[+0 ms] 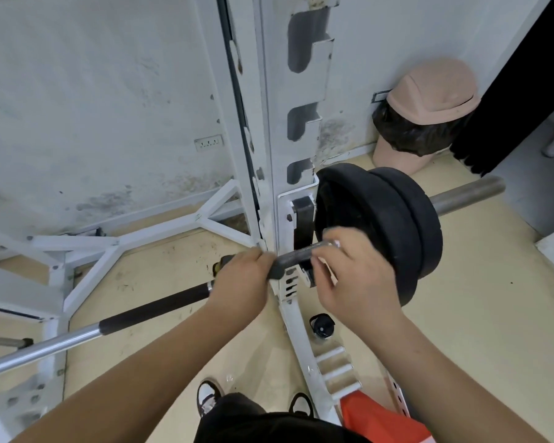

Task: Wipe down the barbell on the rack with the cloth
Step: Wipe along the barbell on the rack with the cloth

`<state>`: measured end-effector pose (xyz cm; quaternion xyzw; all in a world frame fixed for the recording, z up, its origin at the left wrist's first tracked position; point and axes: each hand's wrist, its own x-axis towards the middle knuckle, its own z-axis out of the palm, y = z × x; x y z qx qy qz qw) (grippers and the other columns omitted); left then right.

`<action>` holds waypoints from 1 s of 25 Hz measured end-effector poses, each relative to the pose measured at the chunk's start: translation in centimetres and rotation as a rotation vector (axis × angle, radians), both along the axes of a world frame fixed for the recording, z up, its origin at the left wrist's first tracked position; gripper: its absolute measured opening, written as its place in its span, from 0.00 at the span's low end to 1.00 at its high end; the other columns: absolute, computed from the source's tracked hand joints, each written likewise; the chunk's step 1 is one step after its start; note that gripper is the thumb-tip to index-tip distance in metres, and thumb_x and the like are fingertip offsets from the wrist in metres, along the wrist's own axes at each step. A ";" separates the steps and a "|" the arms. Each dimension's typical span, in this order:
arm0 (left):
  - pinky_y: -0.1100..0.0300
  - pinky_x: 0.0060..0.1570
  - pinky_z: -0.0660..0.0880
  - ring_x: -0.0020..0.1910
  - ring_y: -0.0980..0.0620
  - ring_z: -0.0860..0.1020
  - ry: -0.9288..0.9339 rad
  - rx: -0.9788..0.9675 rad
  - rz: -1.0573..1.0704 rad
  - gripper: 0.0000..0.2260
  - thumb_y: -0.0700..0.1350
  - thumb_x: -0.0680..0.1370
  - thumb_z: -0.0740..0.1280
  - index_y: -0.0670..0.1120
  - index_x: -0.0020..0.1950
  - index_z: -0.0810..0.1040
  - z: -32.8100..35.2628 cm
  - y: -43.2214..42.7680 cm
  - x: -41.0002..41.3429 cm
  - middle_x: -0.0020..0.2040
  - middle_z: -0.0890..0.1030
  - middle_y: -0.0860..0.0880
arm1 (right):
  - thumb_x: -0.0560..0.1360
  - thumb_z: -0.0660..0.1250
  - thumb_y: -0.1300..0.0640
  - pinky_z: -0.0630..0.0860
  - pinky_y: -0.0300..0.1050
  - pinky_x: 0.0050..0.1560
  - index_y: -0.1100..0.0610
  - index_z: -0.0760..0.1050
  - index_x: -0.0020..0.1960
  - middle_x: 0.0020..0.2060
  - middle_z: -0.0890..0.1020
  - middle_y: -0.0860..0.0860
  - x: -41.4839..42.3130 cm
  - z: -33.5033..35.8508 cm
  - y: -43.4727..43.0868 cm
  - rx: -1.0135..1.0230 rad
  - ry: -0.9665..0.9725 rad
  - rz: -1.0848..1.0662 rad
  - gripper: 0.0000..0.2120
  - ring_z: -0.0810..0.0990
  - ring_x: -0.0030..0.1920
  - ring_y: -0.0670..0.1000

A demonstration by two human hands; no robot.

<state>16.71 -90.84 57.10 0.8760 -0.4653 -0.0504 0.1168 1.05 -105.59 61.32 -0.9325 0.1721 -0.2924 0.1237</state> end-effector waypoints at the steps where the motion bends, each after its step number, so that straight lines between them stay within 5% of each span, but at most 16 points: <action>1: 0.53 0.47 0.75 0.54 0.45 0.78 0.036 -0.023 0.003 0.20 0.35 0.74 0.67 0.49 0.64 0.78 0.2 -2.2 -0.1 0.56 0.80 0.49 | 0.76 0.68 0.54 0.79 0.48 0.43 0.54 0.81 0.50 0.52 0.79 0.48 0.2 -1.0 0.6 0.146 0.089 -0.052 0.06 0.80 0.51 0.52; 4: 0.51 0.54 0.75 0.58 0.43 0.76 0.133 -0.064 -0.026 0.22 0.35 0.75 0.66 0.47 0.69 0.76 0.2 -5.8 -0.8 0.61 0.78 0.47 | 0.75 0.68 0.50 0.79 0.50 0.45 0.52 0.78 0.59 0.51 0.78 0.49 0.7 -3.6 -0.1 0.598 0.352 -0.329 0.13 0.80 0.50 0.53; 7: 0.50 0.51 0.77 0.56 0.44 0.78 0.130 -0.001 0.007 0.20 0.39 0.76 0.66 0.49 0.68 0.75 0.4 -1.0 0.8 0.61 0.79 0.48 | 0.73 0.68 0.45 0.80 0.49 0.40 0.51 0.80 0.45 0.41 0.80 0.48 1.6 -3.9 -0.2 0.699 0.421 -0.390 0.10 0.81 0.42 0.51; 11: 0.54 0.45 0.75 0.51 0.46 0.79 0.202 0.071 0.055 0.11 0.44 0.77 0.64 0.54 0.58 0.78 1.1 1.9 5.2 0.52 0.82 0.51 | 0.68 0.70 0.40 0.67 0.40 0.26 0.51 0.73 0.36 0.31 0.79 0.47 3.5 -3.2 0.2 0.590 0.600 -0.482 0.16 0.77 0.32 0.48; 18: 0.52 0.52 0.79 0.50 0.48 0.81 0.668 0.056 -0.119 0.13 0.54 0.73 0.65 0.60 0.56 0.80 0.0 -3.3 8.8 0.46 0.84 0.54 | 0.72 0.68 0.45 0.70 0.43 0.32 0.54 0.75 0.44 0.36 0.77 0.49 6.5 -2.0 2.4 0.460 0.736 -0.708 0.13 0.75 0.34 0.54; 25: 0.65 0.45 0.78 0.48 0.56 0.84 1.011 0.005 -0.149 0.08 0.43 0.80 0.70 0.54 0.57 0.84 0.0 -0.7 11.1 0.48 0.86 0.54 | 0.73 0.69 0.47 0.70 0.45 0.36 0.55 0.77 0.49 0.44 0.77 0.51 7.7 -2.4 4.1 0.493 0.731 -0.864 0.12 0.75 0.39 0.54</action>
